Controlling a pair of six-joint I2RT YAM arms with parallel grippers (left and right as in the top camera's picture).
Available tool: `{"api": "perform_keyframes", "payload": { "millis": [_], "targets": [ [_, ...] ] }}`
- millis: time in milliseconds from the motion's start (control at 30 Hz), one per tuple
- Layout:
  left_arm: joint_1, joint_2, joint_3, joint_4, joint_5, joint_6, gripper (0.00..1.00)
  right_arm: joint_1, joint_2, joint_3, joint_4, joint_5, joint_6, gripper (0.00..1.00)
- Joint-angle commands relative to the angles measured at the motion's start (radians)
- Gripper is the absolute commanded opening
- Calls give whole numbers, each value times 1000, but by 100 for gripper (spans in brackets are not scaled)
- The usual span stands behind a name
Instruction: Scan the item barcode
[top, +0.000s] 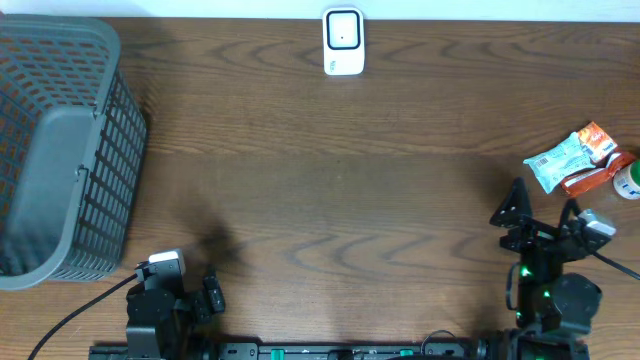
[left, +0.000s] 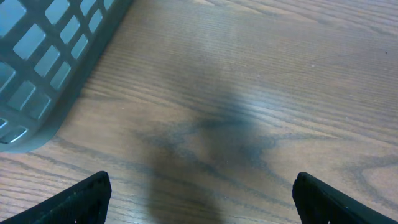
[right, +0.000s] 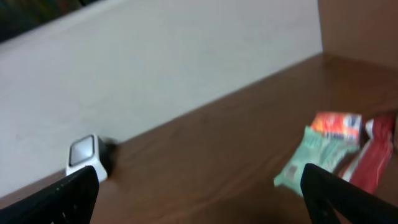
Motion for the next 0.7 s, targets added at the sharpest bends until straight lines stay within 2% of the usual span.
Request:
{"api": "perform_keyframes", "payload": {
  "millis": [0, 100, 300, 433, 667],
  "targets": [
    [2, -1, -1, -6, -5, -10, 94, 0, -8, -63, 21, -4, 78, 99],
    [2, -1, -1, -5, -5, -9, 94, -1, -8, -126, 32, 0, 129, 99],
    [2, -1, -1, -6, -5, -9, 94, 0, -8, -230, 59, 0, 133, 99],
    [2, -1, -1, -6, -5, -10, 94, -1, -8, -233, -13, 22, 130, 99],
    [2, -1, -1, -6, -5, -9, 94, 0, -7, -233, -10, 22, 128, 99]
  ]
}}
